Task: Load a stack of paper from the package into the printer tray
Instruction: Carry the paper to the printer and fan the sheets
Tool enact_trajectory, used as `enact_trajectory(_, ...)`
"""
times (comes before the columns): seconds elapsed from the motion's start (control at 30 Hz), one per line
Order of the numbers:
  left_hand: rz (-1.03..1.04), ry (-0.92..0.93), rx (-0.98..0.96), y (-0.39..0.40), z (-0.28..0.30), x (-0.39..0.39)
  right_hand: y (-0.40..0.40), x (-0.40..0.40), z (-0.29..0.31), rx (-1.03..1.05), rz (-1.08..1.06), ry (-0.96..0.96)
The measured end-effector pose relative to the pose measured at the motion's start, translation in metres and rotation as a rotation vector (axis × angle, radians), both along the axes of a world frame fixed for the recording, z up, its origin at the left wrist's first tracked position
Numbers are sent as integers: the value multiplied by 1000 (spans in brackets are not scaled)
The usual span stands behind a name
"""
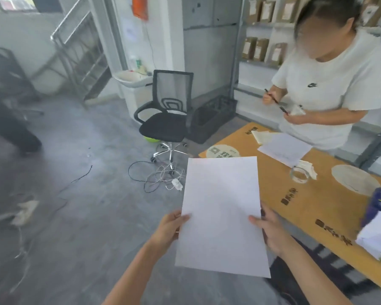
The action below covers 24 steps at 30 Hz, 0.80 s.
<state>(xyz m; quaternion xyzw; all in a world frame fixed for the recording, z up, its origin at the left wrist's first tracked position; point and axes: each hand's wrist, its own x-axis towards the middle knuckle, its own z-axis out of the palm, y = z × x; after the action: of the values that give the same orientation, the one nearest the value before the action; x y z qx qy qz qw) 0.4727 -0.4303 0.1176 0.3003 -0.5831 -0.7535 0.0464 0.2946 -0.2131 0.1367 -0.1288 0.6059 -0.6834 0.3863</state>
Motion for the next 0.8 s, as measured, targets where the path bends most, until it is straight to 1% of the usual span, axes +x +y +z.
enact_trajectory(0.17, 263, 89, -41, -88, 3, 51, -124, 21, 2, -35, 158, -20)
enact_trajectory(0.3, 466, 92, -93, -136, -3, 107, -211, 47, 2, -26, 344, 23)
enact_trajectory(0.47, 718, 77, -120, -184, -8, 171, -324, 86, -2, -3, 578, 77)
enact_trajectory(0.6, 903, 63, -144, -224, -7, 215, -416, 125, -5, 20, 705, 109)
enact_trajectory(0.8, 1108, -14, -218, -307, -13, 281, -562, 192, -13, 8, 947, 112)
